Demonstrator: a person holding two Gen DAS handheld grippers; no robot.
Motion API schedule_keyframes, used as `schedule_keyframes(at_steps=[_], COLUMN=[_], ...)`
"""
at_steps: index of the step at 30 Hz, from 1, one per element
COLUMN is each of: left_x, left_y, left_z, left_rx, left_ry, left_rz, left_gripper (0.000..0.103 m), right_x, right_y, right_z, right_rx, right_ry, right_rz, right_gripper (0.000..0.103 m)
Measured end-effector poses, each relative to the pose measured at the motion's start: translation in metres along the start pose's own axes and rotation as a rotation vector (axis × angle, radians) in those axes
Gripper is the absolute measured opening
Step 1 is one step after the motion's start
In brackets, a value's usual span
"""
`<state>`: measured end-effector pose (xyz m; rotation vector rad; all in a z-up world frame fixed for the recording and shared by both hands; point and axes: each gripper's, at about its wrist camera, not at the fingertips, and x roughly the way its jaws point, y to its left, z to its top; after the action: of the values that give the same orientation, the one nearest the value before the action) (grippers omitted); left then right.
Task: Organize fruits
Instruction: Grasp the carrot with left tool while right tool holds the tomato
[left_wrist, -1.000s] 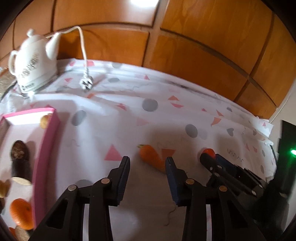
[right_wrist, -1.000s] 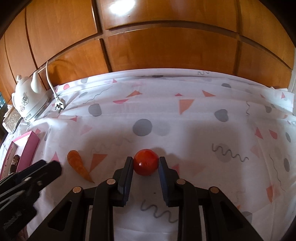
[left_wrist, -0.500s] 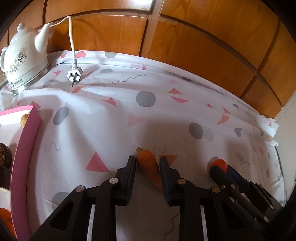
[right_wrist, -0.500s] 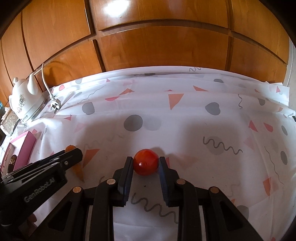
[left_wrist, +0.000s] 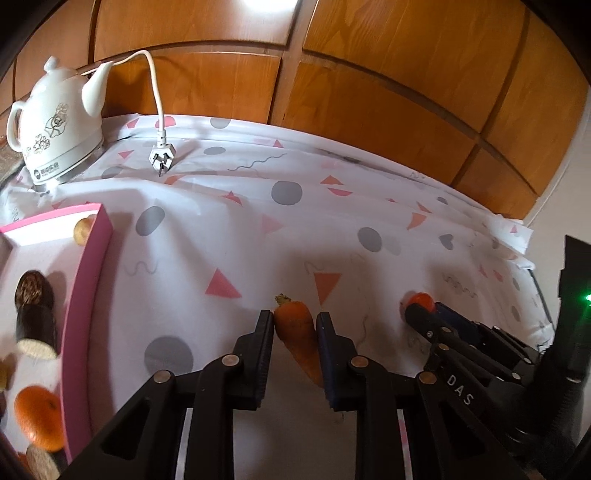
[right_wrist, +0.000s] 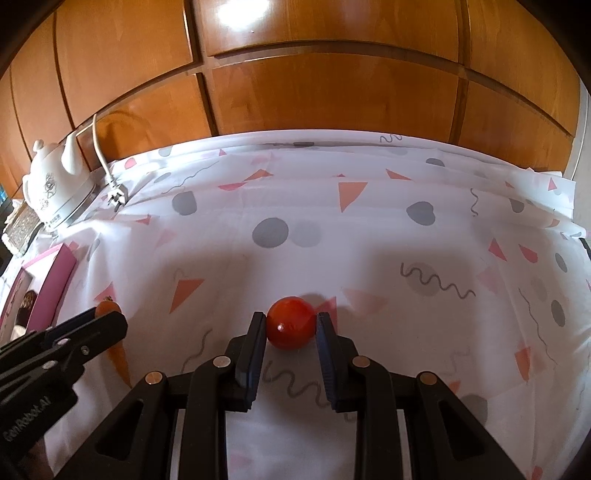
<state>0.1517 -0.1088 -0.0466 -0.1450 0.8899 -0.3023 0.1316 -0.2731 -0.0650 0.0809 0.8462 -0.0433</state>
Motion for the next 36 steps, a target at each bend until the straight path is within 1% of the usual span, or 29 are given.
schedule_keyframes(at_steps=[3,10,16,19,23,26,28,32,36], left_x=[-0.01,-0.021,-0.023,-0.021,-0.02,-0.02,-0.019,-0.018,-0.017], left_y=[0.003,0.017,0.024,0.024,0.018,0.011,0.009,0.013,0.011], left_z=[-0.007,-0.027,-0.041,-0.043,-0.046,-0.053,-0.056,-0.055,-0.057], left_rx=[-0.004,-0.054,-0.046,-0.037,-0.01,0.042,0.061,0.043,0.052], left_ry=[0.008,0.063,0.103,0.087,0.052,0.003,-0.016,-0.021,-0.028], left_rz=[-0.024,-0.067,-0.061,-0.052,-0.02,0.018,0.032,0.012,0.016], left_gripper=[0.023,0.023,0.024,0.025,0.028,0.03,0.031,0.031,0.032], right_x=[-0.007,-0.021,-0.034,-0.035,-0.033,-0.029,-0.028,-0.026,-0.025], right_y=[0.003,0.012,0.021,0.024,0.019,0.015,0.014,0.013,0.013], right_z=[-0.007,-0.027,-0.044,-0.047,-0.046,-0.048,-0.05,-0.05,-0.051], right_rx=[-0.011,-0.03,-0.044,-0.061,-0.038,-0.015,-0.008,-0.002,-0.004], right_ry=[0.005,0.022,0.022,0.01,0.009,0.022,0.018,0.019,0.019], right_rz=[0.008,0.026,0.022,0.008,0.025,0.05,0.055,0.061,0.057], right_gripper=[0.027,0.027,0.027,0.027,0.028,0.028,0.028,0.028,0.028])
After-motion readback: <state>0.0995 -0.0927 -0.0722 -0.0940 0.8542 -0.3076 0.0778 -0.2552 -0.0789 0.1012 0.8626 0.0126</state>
